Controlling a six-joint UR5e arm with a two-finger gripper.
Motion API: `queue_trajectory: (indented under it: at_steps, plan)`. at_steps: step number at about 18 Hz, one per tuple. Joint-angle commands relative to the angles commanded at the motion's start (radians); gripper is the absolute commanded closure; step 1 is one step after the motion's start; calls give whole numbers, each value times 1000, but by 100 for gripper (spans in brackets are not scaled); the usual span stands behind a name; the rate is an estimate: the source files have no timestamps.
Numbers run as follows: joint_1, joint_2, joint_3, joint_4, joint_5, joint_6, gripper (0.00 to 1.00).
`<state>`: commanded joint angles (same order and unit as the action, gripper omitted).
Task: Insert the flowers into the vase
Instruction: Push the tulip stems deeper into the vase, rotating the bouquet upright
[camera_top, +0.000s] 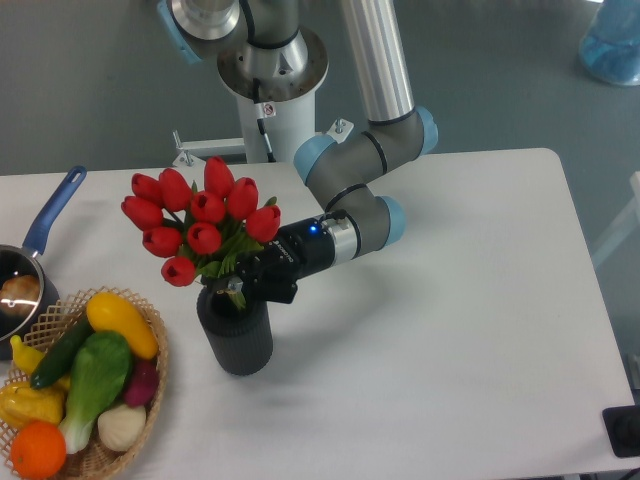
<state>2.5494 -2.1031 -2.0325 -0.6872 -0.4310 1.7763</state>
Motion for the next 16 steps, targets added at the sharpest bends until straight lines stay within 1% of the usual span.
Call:
queue_trajectory:
  at_steps: [11,16]
  plan:
    - [-6,-12,-3,-2,6,6,81]
    - [-6,-29,-3,0,9,12,81]
